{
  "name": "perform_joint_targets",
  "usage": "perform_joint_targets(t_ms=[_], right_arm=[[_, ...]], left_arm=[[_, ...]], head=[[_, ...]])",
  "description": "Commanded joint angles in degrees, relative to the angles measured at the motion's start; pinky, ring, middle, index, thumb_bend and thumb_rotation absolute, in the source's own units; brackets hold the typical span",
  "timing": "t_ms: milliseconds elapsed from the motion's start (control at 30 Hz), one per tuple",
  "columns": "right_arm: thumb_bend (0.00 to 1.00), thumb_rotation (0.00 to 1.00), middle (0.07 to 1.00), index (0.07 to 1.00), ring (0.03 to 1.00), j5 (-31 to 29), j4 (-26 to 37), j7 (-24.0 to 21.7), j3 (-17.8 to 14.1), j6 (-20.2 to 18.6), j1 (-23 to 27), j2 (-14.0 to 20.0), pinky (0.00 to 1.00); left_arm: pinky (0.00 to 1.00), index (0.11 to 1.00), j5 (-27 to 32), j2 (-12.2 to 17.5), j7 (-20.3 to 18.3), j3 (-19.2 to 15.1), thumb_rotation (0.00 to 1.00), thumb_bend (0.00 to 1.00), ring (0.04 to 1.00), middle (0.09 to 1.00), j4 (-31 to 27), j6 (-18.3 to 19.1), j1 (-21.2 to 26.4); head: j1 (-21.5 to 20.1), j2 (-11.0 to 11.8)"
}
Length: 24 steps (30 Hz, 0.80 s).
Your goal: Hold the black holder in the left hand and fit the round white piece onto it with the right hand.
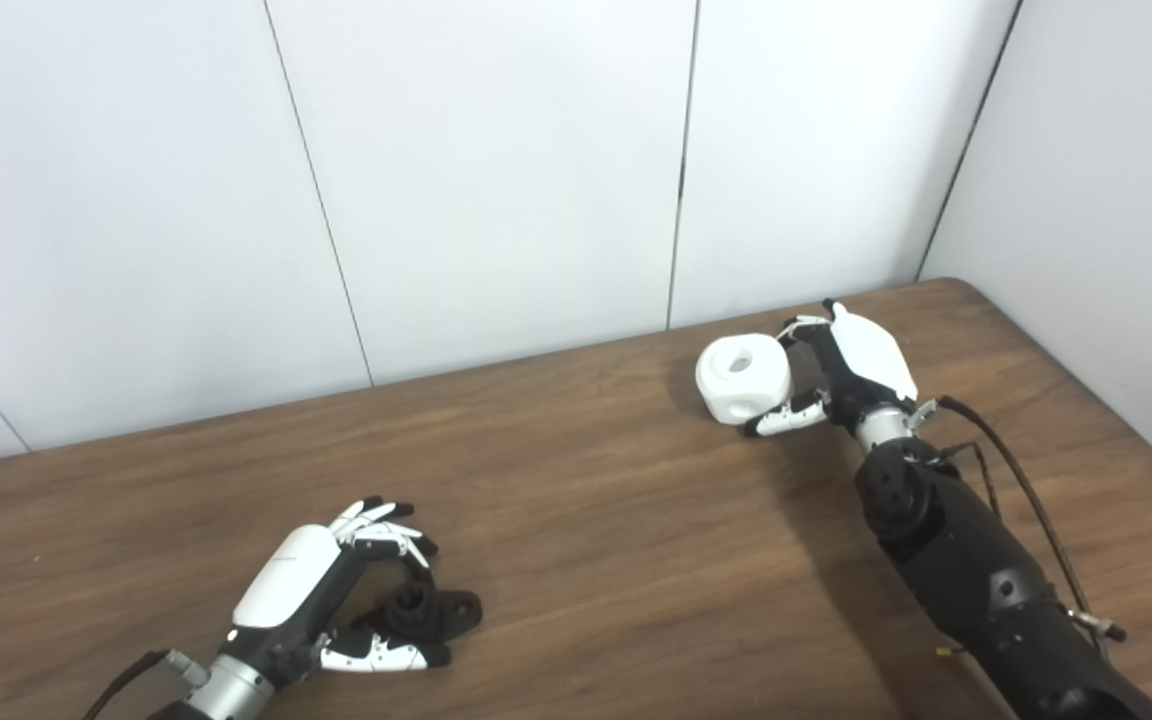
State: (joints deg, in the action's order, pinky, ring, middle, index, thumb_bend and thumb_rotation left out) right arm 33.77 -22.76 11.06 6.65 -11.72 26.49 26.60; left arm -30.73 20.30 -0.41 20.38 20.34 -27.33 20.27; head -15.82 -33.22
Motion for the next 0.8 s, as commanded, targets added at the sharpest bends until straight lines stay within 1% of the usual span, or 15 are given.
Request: perform_joint_targets(t_ms=[0, 67, 167, 267, 333, 433, 467, 500, 533, 567, 600, 667, 700, 767], right_arm=[[0.52, 0.15, 0.834, 0.486, 1.000, 0.1, 2.1, 0.5, -0.4, 0.9, 1.9, 0.6, 0.90], [0.52, 0.15, 0.835, 0.486, 1.000, 0.2, 2.7, 0.1, -0.1, 1.3, 1.5, 0.6, 0.88], [0.52, 0.15, 0.850, 0.486, 1.000, -1.6, 4.2, -0.7, -0.8, 1.5, 1.0, -0.2, 0.83], [0.52, 0.15, 0.850, 0.486, 1.000, -3.4, 4.8, -0.3, -1.5, 3.7, 0.5, -1.0, 0.81], [0.52, 0.15, 0.851, 0.485, 1.000, -4.8, 5.2, -0.4, -2.0, 4.9, 0.3, -1.7, 0.82], [0.51, 0.15, 0.853, 0.485, 1.000, -6.0, 6.3, -0.7, -2.7, 4.4, 0.1, -3.0, 0.86], [0.51, 0.15, 0.852, 0.485, 1.000, -6.3, 6.8, -1.1, -2.7, 3.8, 0.1, -3.4, 0.90], [0.51, 0.15, 0.853, 0.485, 1.000, -6.5, 7.3, -1.5, -2.9, 3.3, 0.0, -3.8, 0.96], [0.51, 0.16, 0.854, 0.486, 1.000, -7.0, 7.9, -2.0, -3.0, 3.0, -0.1, -4.2, 0.98], [0.51, 0.15, 0.857, 0.486, 1.000, -7.3, 8.6, -2.6, -2.9, 2.9, -0.2, -4.5, 0.98], [0.51, 0.15, 0.859, 0.486, 1.000, -7.8, 9.0, -2.9, -2.9, 3.5, -0.3, -4.8, 0.95], [0.51, 0.15, 0.853, 0.486, 1.000, -8.7, 9.1, -2.7, -2.9, 6.1, -0.4, -5.5, 0.93], [0.51, 0.15, 0.853, 0.486, 1.000, -9.2, 9.3, -2.9, -2.9, 6.6, -0.5, -6.0, 0.93], [0.51, 0.15, 0.854, 0.487, 1.000, -9.8, 10.5, -3.6, -2.6, 6.4, -0.6, -6.8, 0.94]], left_arm=[[0.97, 0.481, 0.2, 1.0, 0.3, 0.0, 0.05, 0.52, 0.895, 0.705, 0.8, 0.5, -1.2], [0.97, 0.481, 0.1, 1.1, 0.7, 0.2, 0.05, 0.52, 0.895, 0.704, 0.9, 0.4, -1.2], [0.97, 0.481, 0.0, 1.1, 0.6, 0.1, 0.05, 0.52, 0.892, 0.703, 0.9, 0.5, -1.2], [0.97, 0.481, 0.0, 1.1, 0.6, 0.1, 0.05, 0.52, 0.894, 0.705, 1.2, 0.4, -1.1], [0.97, 0.481, 0.2, 1.1, 0.5, 0.1, 0.05, 0.52, 0.893, 0.702, 1.3, 0.4, -1.1], [0.97, 0.481, 0.1, 1.1, 0.3, 0.0, 0.05, 0.52, 0.896, 0.704, 1.2, 0.5, -1.1], [0.97, 0.481, 0.1, 1.1, 0.4, 0.0, 0.05, 0.52, 0.896, 0.703, 1.3, 0.5, -1.1], [0.97, 0.481, 0.0, 1.1, 0.5, 0.1, 0.05, 0.52, 0.895, 0.703, 1.5, 0.5, -1.0], [0.97, 0.481, -0.1, 1.1, 0.5, 0.1, 0.05, 0.52, 0.895, 0.703, 1.5, 0.5, -1.0], [0.97, 0.481, 0.0, 1.1, 0.4, 0.1, 0.05, 0.52, 0.895, 0.703, 1.5, 0.5, -1.0], [0.97, 0.481, 0.0, 1.0, 0.4, 0.0, 0.05, 0.52, 0.895, 0.703, 1.5, 0.5, -1.0], [0.97, 0.481, 0.0, 1.1, 0.5, 0.1, 0.05, 0.52, 0.894, 0.702, 1.6, 0.5, -1.0], [0.97, 0.481, 0.0, 1.0, 0.5, 0.1, 0.05, 0.52, 0.894, 0.702, 1.7, 0.5, -1.0], [0.97, 0.481, 0.0, 0.9, 0.4, 0.0, 0.05, 0.52, 0.895, 0.703, 1.8, 0.5, -1.0]], head=[[0.1, -0.1], [0.2, -0.1], [0.2, -0.2], [0.1, -0.1], [0.2, 0.0], [0.1, 0.0], [0.1, 0.1], [0.1, 0.2], [0.1, 0.2], [0.1, 0.2], [0.1, 0.2], [0.1, 0.2], [0.3, 0.2], [0.4, 0.2]])
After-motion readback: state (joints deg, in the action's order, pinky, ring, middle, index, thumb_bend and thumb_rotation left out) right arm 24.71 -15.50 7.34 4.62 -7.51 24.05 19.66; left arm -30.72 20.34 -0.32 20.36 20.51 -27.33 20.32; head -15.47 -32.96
